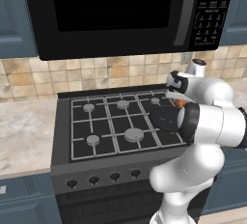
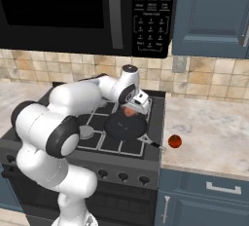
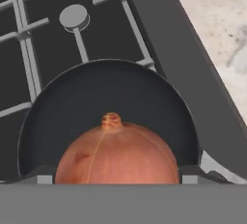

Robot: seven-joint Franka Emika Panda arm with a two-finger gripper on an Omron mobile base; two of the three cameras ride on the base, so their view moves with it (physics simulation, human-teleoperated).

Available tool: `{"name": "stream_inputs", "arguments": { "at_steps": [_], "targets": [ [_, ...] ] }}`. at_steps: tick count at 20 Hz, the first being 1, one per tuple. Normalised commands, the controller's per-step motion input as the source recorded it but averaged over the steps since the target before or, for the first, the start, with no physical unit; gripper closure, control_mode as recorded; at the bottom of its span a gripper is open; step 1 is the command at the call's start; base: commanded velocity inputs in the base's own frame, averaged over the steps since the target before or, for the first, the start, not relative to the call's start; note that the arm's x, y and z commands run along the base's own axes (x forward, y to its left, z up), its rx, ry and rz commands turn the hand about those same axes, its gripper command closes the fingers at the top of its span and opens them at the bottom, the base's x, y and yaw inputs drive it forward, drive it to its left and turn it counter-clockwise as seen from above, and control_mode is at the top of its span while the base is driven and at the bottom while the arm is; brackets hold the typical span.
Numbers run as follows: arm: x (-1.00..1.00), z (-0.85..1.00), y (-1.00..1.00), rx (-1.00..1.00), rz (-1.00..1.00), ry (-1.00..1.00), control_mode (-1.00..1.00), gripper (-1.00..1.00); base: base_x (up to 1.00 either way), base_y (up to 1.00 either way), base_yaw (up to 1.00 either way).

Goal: Place the pan on the front right burner on the stove. Then place the tomato and the onion in the pan and turn on the front right burner.

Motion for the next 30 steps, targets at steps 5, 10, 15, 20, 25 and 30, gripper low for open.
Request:
{"name": "stream_inputs", "arguments": {
  "at_steps": [5, 10, 15, 20, 25, 30],
  "targets": [
    [0.01, -0.12, 0.41, 0.0, 0.0, 0.03, -1.0, 1.0, 0.0, 0.0, 0.0],
    [0.14, -0.24, 0.26, 0.0, 0.0, 0.04, -1.0, 1.0, 0.0, 0.0, 0.0],
    [0.25, -0.3, 0.11, 0.0, 0.0, 0.07, -1.0, 1.0, 0.0, 0.0, 0.0],
    [0.25, -0.26, 0.03, 0.0, 0.0, 0.09, -1.0, 1.0, 0.0, 0.0, 0.0],
    [0.12, -0.18, 0.03, 0.0, 0.0, 0.08, -1.0, 1.0, 0.0, 0.0, 0.0],
    [0.0, -0.15, 0.01, 0.0, 0.0, 0.08, -1.0, 1.0, 0.0, 0.0, 0.0]
  ]
}}
